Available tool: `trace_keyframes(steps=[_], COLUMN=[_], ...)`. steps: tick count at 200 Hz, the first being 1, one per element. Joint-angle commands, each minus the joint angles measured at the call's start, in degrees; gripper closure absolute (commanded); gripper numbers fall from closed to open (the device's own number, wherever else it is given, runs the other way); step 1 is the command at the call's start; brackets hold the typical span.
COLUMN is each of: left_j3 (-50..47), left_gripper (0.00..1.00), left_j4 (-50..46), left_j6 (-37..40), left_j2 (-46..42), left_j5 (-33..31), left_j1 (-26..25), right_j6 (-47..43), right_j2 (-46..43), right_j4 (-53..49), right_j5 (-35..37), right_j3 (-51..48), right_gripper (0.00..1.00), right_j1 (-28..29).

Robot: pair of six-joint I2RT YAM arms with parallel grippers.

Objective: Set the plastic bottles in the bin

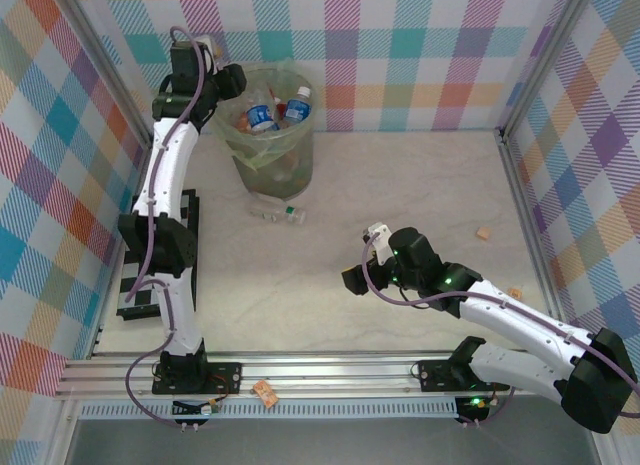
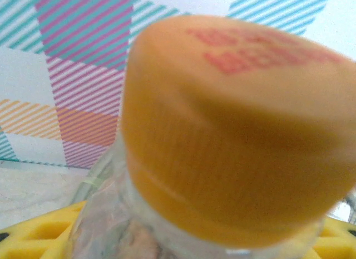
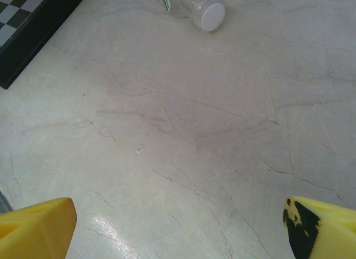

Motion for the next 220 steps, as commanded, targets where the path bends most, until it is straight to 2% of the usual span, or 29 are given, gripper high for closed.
trace_keyframes(steps=[1,30,38,55,92,107,155,198,220], left_j3=[5.00,5.59,5.57,5.12,2.25,0.42,-3.16,-3.78,-3.97], left_gripper=[0.65,0.64,0.58,0.37,0.16,0.12,0.12,0.34,0.38], left_j4=[-8.74,-10.24,-10.40,-9.52,-3.94,-1.38,2.70,4.78,4.04], left_j6=[1.89,1.98,2.06,2.25,1.13,0.93,1.04,-1.48,-1.80], left_j2=[3.25,4.75,4.79,3.88,-0.60,-2.86,-5.80,-1.91,-0.82], left_j5=[3.99,5.28,5.34,6.19,8.61,8.85,3.51,6.61,7.86], left_j1=[0.15,0.05,0.01,0.02,0.00,0.04,0.04,-0.04,-0.21], right_j6=[0.67,1.19,1.31,1.37,1.80,1.91,1.72,1.97,2.03], right_j2=[0.59,0.91,0.99,1.29,2.89,3.47,4.47,5.04,4.74], right_j4=[0.11,0.68,0.86,1.05,2.14,2.53,3.03,3.33,3.03], right_j5=[0.13,0.23,0.24,0.21,-0.45,-0.81,-1.42,-1.93,-1.80], right_j3=[-0.25,-0.49,-0.45,-0.51,-0.42,-0.38,-0.33,-0.41,-0.49], right_gripper=[0.05,0.05,0.05,0.05,0.05,0.05,0.05,0.05,0.05], right_j1=[-0.01,-0.06,-0.07,-0.07,-0.08,-0.07,-0.06,-0.08,-0.06])
